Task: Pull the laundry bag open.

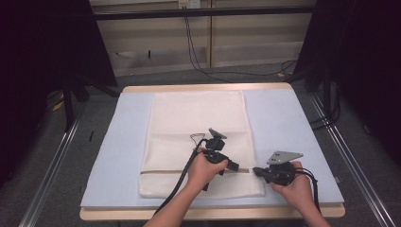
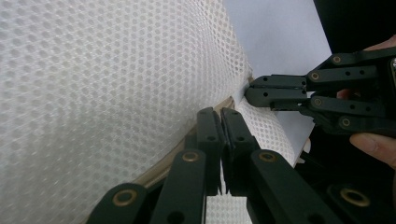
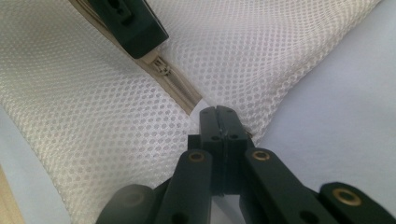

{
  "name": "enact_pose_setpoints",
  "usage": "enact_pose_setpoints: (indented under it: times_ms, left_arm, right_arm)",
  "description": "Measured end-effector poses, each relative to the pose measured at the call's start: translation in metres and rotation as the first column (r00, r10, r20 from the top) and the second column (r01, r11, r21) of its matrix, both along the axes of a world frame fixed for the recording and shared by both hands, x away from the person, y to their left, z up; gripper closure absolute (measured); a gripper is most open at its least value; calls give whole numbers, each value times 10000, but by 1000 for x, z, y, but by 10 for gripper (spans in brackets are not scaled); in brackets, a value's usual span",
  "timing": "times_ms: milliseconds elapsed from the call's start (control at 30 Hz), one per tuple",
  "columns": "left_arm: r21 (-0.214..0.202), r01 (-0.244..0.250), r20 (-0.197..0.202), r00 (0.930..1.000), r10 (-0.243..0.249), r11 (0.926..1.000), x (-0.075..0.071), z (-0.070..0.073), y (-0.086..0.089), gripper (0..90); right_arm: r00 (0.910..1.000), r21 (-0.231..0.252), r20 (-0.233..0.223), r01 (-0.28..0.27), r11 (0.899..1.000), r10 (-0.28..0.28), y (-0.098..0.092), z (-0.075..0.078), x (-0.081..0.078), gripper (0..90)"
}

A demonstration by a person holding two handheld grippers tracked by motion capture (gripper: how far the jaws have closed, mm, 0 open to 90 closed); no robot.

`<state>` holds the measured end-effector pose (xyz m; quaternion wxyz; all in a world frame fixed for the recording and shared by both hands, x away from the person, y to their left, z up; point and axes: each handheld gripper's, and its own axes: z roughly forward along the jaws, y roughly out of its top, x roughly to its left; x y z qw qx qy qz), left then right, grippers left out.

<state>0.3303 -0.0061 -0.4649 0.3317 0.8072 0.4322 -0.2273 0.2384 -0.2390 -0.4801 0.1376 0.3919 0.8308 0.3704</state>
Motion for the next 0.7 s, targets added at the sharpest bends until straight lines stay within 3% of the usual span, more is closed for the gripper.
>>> enact_pose_setpoints:
  times_ms: [33, 300, 500, 533, 700]
  left_arm:
    - [-110, -196, -41, 9998, 196, 9997, -1, 0, 0, 874]
    - [29, -173, 85, 9998, 173, 9998, 1, 4, 11, 874]
    - [-55, -245, -62, 9997, 244, 9997, 1, 5, 16, 874]
    - [95, -143, 121, 9998, 142, 9999, 1, 5, 17, 874]
    - [19, -29, 27, 10000, 29, 10000, 2, 5, 22, 874]
  right_arm:
    - [10000, 0, 0, 0, 10000, 0, 0, 0, 0, 900]
    - [10000, 62, -29, -67, 10000, 67, 0, 0, 1, 900]
    - [10000, 88, -53, -33, 10000, 34, -1, 0, 1, 900]
    - [10000, 87, -60, -32, 10000, 32, -1, 0, 1, 900]
    - [10000, 110, -69, -17, 9999, 18, -1, 0, 1, 900]
